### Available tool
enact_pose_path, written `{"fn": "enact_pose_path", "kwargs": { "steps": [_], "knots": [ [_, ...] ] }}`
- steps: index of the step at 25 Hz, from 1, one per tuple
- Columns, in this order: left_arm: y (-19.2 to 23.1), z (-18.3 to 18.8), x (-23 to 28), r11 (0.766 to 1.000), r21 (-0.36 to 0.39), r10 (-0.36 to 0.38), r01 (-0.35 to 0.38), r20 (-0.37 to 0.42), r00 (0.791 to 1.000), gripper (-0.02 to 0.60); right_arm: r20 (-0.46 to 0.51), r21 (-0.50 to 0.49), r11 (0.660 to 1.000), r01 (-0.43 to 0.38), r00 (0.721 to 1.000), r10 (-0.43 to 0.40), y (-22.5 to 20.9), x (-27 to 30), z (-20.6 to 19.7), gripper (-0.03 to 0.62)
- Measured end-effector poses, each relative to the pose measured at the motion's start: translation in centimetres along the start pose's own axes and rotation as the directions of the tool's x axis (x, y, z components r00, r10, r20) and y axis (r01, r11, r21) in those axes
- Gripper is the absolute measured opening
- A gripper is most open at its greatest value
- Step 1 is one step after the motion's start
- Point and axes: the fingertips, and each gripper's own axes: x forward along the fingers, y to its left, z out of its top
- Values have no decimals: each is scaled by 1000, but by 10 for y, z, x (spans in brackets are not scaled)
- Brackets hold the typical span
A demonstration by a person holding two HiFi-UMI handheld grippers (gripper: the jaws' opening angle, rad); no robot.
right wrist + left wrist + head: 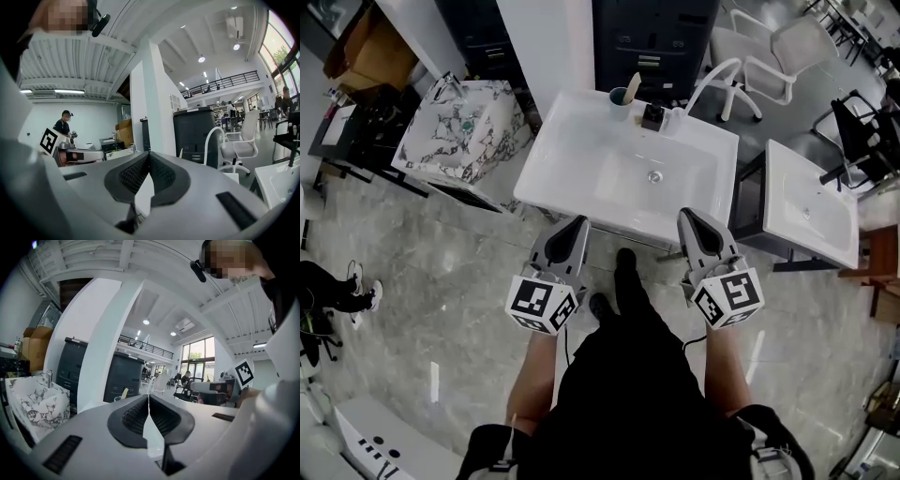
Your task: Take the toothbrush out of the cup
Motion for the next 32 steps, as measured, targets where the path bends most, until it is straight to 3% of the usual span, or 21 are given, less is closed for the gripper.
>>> {"fn": "enact_pose_path", "kwargs": {
  "steps": [14, 21, 32],
  "knots": [
    [58, 18, 41, 998, 41, 51, -50, -23, 998, 23, -40, -99, 995, -14, 999, 10, -18, 102, 7, 31],
    [82, 37, 93, 998, 50, 41, -40, -22, 999, 23, -36, -38, 998, -42, 999, 40, -49, 166, 16, 31],
    [117, 34, 175, 999, 19, 29, -27, -68, 997, 23, -94, 16, 1000, 25, 995, -24, -123, 255, -3, 32]
  ]
}}
